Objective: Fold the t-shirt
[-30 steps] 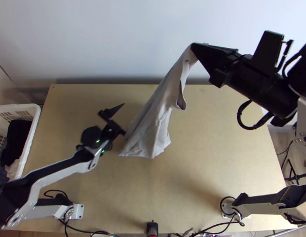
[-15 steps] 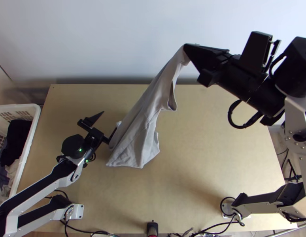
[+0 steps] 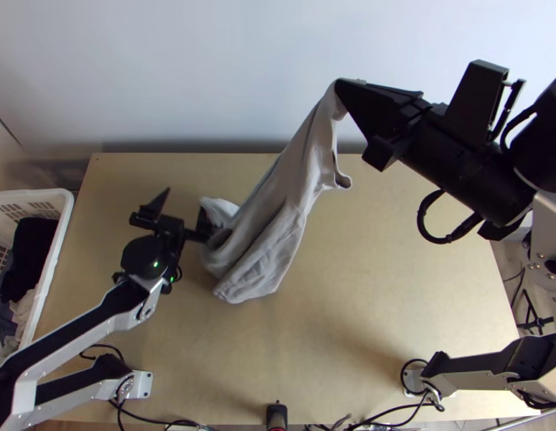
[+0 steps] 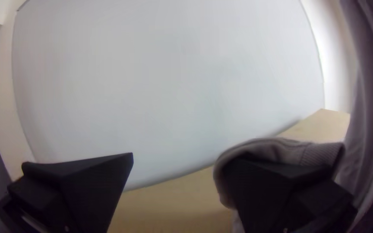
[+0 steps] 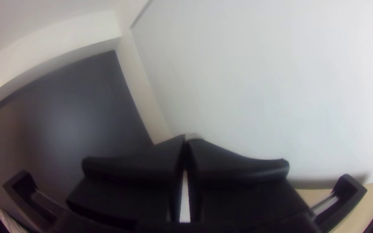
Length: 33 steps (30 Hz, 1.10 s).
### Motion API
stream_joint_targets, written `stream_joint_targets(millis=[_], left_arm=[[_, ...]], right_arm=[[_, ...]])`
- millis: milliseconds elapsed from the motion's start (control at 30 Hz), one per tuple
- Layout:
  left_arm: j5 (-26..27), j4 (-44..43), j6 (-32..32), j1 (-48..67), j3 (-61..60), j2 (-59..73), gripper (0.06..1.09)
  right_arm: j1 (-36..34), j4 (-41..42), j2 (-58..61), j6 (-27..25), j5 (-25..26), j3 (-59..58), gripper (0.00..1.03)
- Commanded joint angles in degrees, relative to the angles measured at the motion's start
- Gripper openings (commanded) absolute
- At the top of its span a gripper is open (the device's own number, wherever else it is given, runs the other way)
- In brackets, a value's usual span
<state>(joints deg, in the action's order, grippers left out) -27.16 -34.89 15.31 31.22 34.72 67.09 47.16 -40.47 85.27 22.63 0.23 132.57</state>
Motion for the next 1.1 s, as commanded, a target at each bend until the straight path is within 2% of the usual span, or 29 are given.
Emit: stream_joint_targets(millis=[0, 67, 200, 333, 467, 567, 667, 767, 900, 1033, 1067], left_arm=[[-11.16, 1.67, -3.45, -4.06, 6.15, 5.95, 1.04], [-14.85, 1.67, -4.68, -4.06, 6.15, 6.12, 1.04], [-15.73, 1.85, -6.26, -3.36, 4.3, 5.24, 1.04], [-24.96, 6.95, -8.28, -5.82, 8.87, 9.11, 1.04], [-28.74, 10.11, -11.8, -5.65, 10.46, 8.76, 1.04], [-28.83, 17.58, -20.23, -5.56, 11.95, 5.77, 1.04], [-28.21, 33.75, -34.73, -6.09, 17.4, 4.37, 1.04], [-24.61, 46.76, -45.55, -7.49, 23.2, 4.63, 1.04], [-21.18, 53.18, -49.76, -8.46, 26.89, 4.45, 1.04], [-2.64, 59.5, -55.83, -15.05, 33.22, 5.16, 1.04], [2.99, 63.46, -58.03, -16.37, 36.56, 6.74, 1.04]], right_arm=[[0.48, -0.84, -0.81, -0.13, 0.39, -0.21, 0.02], [0.48, -0.84, -0.9, -0.4, 0.65, -0.3, 0.03], [0.48, -0.93, -1.08, -0.48, 0.65, -0.39, 0.03], [0.57, -0.93, -1.43, -0.48, 0.65, -0.65, 0.03], [0.66, -1.02, -1.6, -0.57, 0.65, -0.65, 0.03], [0.74, -1.37, -1.78, -0.75, 0.65, -0.74, 0.03], [0.83, -1.81, -2.04, -0.75, 0.65, -1.09, 0.03], [0.83, -2.07, -2.39, -0.84, 0.65, -1.62, 0.03], [1.71, -2.33, -2.83, -1.36, 0.65, -2.41, 0.03], [2.15, -2.6, -3.1, -1.89, 0.74, -3.11, 0.03], [2.24, -2.77, -3.19, -1.8, 0.74, -3.2, 0.03]])
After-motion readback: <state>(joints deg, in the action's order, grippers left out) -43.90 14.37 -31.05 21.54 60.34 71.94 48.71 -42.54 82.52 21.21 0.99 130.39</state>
